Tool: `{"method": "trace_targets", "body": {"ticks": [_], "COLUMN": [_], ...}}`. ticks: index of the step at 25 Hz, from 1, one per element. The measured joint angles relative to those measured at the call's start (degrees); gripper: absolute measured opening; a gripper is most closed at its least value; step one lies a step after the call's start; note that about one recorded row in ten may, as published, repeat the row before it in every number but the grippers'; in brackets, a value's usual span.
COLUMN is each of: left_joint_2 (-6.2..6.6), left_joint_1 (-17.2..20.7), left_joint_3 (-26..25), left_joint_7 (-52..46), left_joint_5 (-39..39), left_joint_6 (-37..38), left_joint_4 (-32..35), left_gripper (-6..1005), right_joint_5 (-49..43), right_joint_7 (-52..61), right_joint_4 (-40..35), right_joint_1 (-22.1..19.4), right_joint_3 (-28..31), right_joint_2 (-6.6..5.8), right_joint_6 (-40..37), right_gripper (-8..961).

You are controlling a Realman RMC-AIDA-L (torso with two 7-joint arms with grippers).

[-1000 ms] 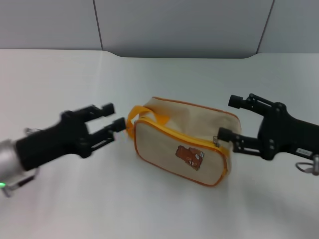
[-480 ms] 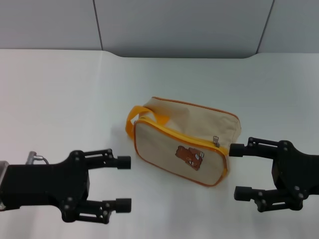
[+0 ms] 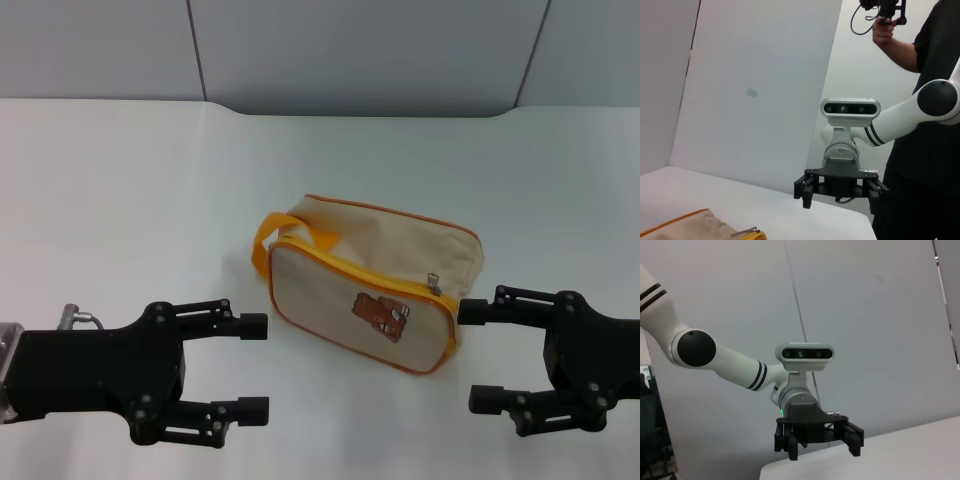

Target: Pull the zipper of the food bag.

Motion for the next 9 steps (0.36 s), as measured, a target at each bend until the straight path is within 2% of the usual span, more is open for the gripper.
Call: {"method": "trace_targets", "body": {"ticks": [9], "left_joint_2": [-0.11], "left_joint_1": [0.20], "left_joint_3": [-0.11], "left_joint_7": [0.07], "left_joint_5": [-0.30], "left_joint_6": [-0.10], "left_joint_4": [0.08], "left_gripper": [814], "right_joint_5": [-0.30], "right_joint_7": [0.15], "right_joint_4": [0.00], "right_joint_1": [0.21], "right_joint_3": [0.00], "right_joint_2": [0.01], "right_joint_6": [-0.14], "right_gripper": [843]}}
